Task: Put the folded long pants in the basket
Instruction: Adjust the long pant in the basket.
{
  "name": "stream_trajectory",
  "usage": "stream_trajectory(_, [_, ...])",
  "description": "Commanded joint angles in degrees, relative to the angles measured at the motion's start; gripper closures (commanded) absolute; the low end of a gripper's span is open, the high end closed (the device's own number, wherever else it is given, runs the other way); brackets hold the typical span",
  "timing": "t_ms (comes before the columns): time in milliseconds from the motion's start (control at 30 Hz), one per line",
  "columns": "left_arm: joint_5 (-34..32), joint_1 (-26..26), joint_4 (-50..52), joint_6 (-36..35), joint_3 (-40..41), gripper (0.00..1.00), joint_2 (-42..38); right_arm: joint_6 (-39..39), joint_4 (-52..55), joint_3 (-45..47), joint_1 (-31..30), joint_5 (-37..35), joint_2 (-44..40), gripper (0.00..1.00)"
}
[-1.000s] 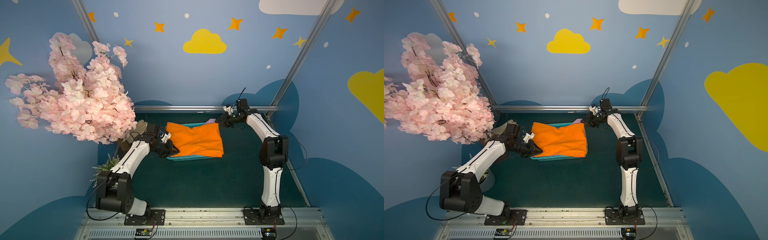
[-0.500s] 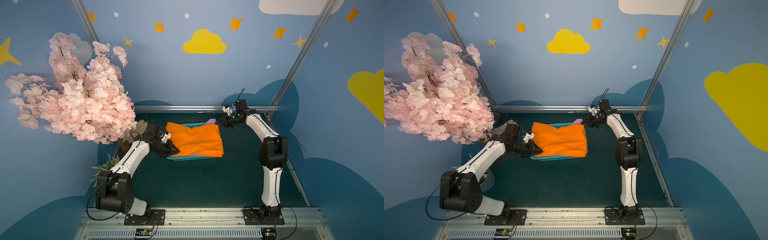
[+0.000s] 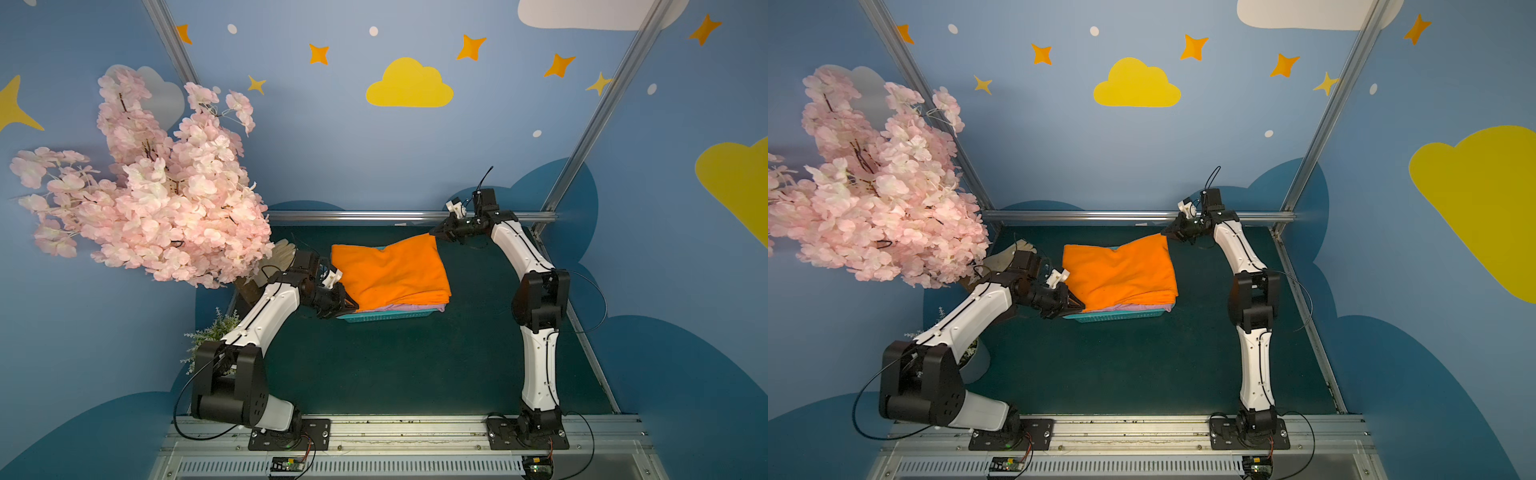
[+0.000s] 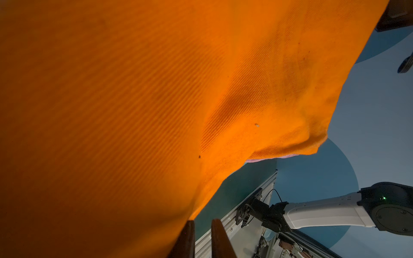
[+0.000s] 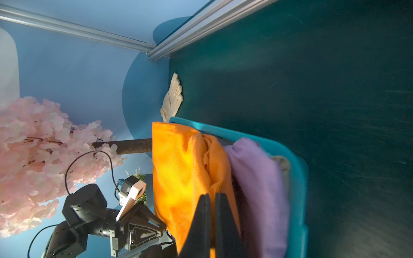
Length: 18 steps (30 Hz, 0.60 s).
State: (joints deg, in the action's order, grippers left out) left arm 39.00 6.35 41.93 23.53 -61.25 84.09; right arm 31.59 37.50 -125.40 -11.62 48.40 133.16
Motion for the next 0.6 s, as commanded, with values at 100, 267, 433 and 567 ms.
stream_trajectory(100, [0.04,-0.32,1.23,-1.02,0.73,0.81,-0.77,2.94,-4.04,2.44,1.55,1.84,3.69,1.0])
stream_trajectory(267, [-0.16,-0.33,1.22,-1.04,0.61,0.81,-1.06,2.76,-5.84,7.12,2.19,-0.38,-0.18,0.66])
stream_trajectory(433, [0.87,-0.36,1.31,-1.08,-0.62,0.81,-1.54,0.31,-5.33,13.67,3.77,-4.65,-10.66,0.53])
stream_trajectory(567, [1.45,-0.33,0.98,-0.38,-1.58,0.8,-2.66,-1.04,-4.99,23.26,3.65,-6.84,-21.82,0.53])
